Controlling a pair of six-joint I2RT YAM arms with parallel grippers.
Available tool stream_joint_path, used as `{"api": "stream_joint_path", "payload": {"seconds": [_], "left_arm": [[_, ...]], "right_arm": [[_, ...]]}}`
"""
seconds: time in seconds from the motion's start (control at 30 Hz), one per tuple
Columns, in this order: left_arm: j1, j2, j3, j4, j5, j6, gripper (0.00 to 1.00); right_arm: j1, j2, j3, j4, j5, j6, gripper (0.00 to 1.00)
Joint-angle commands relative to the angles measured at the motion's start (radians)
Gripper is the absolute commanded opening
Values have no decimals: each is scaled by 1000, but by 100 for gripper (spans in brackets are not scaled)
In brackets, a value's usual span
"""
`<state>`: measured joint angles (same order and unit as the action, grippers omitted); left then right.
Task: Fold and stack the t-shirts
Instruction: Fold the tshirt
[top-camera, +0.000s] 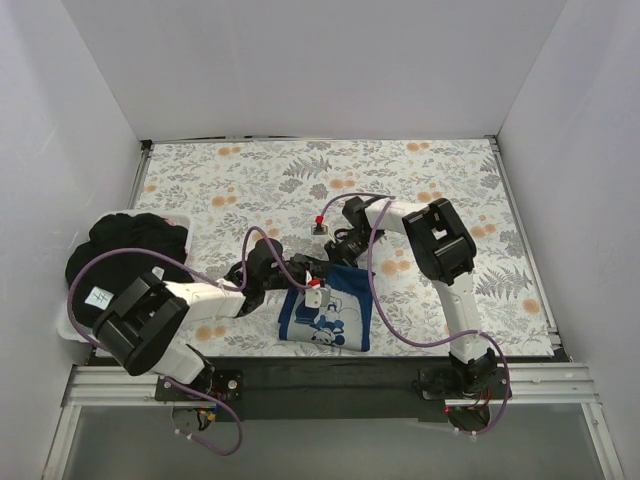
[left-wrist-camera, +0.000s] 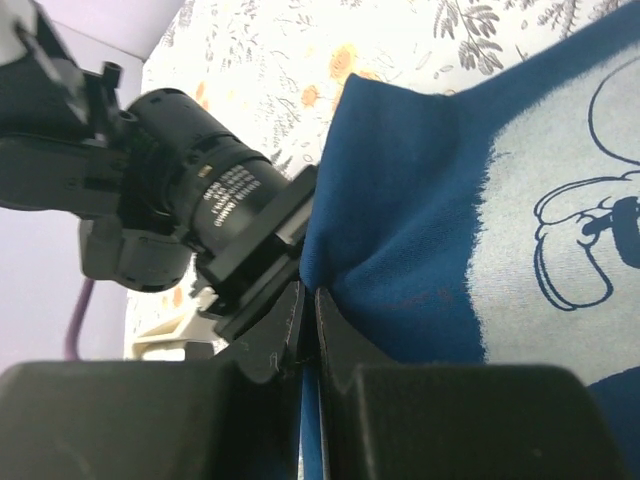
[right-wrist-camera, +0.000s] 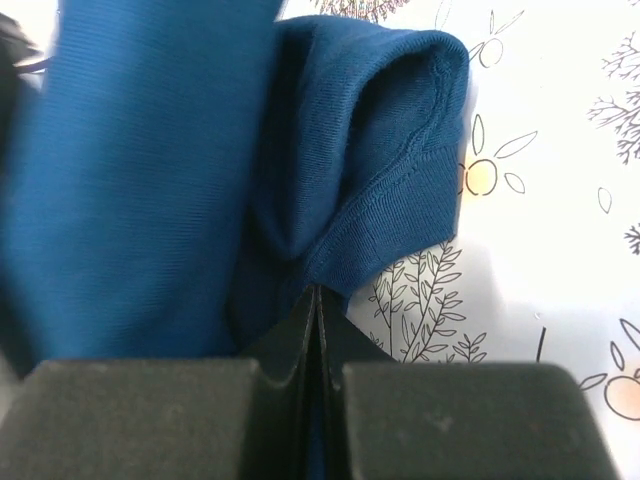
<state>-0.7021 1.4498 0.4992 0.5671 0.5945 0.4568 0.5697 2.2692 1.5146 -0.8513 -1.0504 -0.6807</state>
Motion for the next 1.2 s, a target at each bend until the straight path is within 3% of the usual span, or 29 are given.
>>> {"api": "stream_joint_path", "payload": {"seconds": [0.0,0.37,0.5,0.63,0.67,0.9,1.07,1.17], "left_arm": [[7,32,-17,102,14,32,0],[24,147,-47,203,10,100,0],[24,58,-45,186,13,77,25],[24,-119,67,-179,22,-25,45],[26,-152,87,-234,15,-103,47],[67,-379,219,-731,4,-412,48],[223,-272,393,-1028,140,-538,51],[308,-90,536,-1153,194,-586,52]], "right_arm": [[9,38,15,-15,96,-42,7],[2,24,97,-35,197,-10,9],[1,1,150,-57,257,13,10],[-10,-43,214,-72,349,29,22],[-19,-57,229,-83,366,30,31],[-106,-115,406,-193,460,21,56],[-168,-203,333,-267,421,10,76],[-168,-281,202,-262,421,10,78]]}}
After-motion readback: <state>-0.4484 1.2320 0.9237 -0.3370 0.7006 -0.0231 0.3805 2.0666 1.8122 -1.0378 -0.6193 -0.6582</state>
